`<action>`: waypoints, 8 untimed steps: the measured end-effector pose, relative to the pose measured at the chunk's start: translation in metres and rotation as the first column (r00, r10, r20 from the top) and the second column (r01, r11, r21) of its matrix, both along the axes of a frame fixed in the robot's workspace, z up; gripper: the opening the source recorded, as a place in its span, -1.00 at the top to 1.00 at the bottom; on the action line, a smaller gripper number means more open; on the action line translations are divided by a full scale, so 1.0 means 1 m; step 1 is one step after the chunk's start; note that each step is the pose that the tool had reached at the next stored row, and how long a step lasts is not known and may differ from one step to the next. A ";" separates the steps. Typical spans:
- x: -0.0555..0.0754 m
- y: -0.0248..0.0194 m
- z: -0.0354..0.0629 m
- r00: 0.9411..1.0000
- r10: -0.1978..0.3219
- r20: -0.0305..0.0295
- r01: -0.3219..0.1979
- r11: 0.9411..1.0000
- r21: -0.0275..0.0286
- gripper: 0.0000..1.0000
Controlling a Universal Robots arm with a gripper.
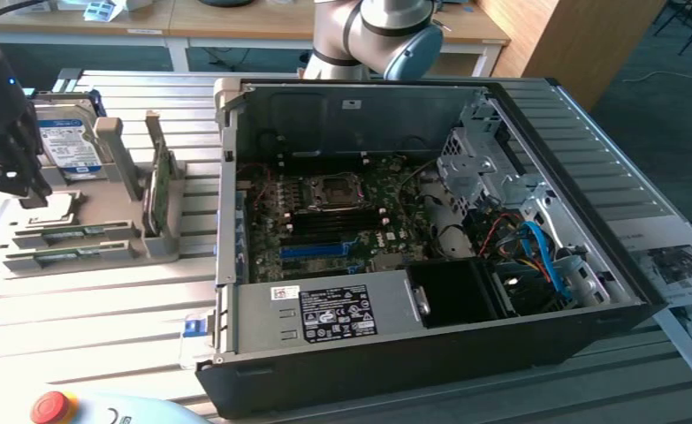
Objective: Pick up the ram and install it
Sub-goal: 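Pick up the ram and move it above insertion slot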
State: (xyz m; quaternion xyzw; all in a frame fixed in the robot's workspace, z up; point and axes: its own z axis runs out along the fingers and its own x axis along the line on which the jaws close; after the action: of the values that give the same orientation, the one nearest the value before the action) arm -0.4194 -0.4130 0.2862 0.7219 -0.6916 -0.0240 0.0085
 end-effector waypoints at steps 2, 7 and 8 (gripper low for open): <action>0.000 0.0000 -0.0016 1.000 0.000 0.000 0.000 1.000 0.000 0.53; 0.000 0.0000 -0.0061 1.000 0.000 0.000 0.000 1.000 0.000 0.53; 0.000 0.0000 -0.0072 1.000 0.000 0.000 0.000 1.000 0.000 0.53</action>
State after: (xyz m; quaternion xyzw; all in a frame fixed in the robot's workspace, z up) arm -0.4194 -0.4130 0.2790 0.7218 -0.6916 -0.0241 0.0085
